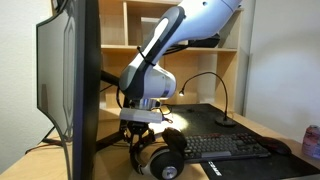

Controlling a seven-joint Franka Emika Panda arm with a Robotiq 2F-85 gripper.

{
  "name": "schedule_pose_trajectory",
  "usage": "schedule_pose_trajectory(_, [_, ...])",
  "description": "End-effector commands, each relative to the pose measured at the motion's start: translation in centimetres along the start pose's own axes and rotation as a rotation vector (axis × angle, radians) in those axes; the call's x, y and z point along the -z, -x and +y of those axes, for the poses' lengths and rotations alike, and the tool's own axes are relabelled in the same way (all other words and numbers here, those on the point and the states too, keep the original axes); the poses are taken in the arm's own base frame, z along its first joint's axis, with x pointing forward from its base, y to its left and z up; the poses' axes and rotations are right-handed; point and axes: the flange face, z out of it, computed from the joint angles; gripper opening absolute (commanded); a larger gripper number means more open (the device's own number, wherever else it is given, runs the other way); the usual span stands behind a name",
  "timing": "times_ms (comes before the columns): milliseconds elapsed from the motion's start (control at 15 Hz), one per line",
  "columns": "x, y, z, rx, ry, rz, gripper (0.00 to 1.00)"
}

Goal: Unhang and hang up the headphones on the back of the desktop computer

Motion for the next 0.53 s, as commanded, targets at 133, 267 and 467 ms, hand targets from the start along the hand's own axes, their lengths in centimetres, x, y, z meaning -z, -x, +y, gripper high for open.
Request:
schedule_pose_trajectory(133, [0.3, -0.4, 0.0, -0.024, -0.005, 0.013, 0.04])
schedule_pose_trajectory(267, [1.4, -0.6, 0.1, -0.038, -0.027, 0.015, 0.04])
schedule_pose_trajectory(467, [4.5, -0.2, 0.6, -0.05, -0.064, 0.022, 0.04])
